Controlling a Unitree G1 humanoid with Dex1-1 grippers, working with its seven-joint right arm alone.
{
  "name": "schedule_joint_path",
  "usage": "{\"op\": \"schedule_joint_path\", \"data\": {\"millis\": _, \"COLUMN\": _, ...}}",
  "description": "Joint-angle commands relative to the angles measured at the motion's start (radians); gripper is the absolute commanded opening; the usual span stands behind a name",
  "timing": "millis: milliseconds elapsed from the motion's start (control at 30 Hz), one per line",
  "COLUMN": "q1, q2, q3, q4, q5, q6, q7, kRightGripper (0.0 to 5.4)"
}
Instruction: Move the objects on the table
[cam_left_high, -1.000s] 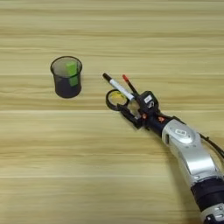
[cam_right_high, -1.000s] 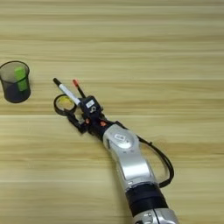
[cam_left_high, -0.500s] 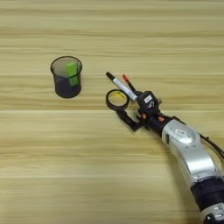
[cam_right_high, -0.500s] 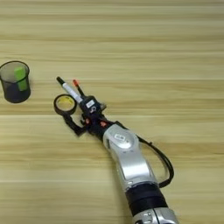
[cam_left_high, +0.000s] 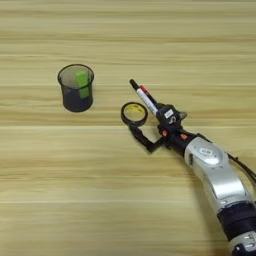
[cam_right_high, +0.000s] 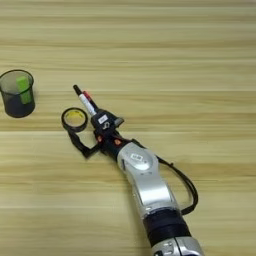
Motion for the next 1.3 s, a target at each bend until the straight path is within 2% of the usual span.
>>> {"op": "schedule_joint_path", "data": {"millis": 33, "q1": -0.068, "q2": -0.005, "q3": -0.008, "q4": -0.039, "q5": 0.01, "q6": -0.027, "q7": -0.01, "kRightGripper": 5.39}}
{"op": "schedule_joint_path", "data": {"millis": 533, "q1": -0.087, "q2": 0.017, "q3": 0.009, "q4": -0.03, "q5": 0.012, "q6": -0.028, "q7": 0.015, "kRightGripper": 5.39}}
{"op": "schedule_joint_path", "data": {"millis": 1300, "q1": -0.175, "q2": 0.032, "q3": 0.01, "q4": 0.132, "q5": 0.0, "q6": -0.077, "q7": 0.014, "kRightGripper": 5.39}}
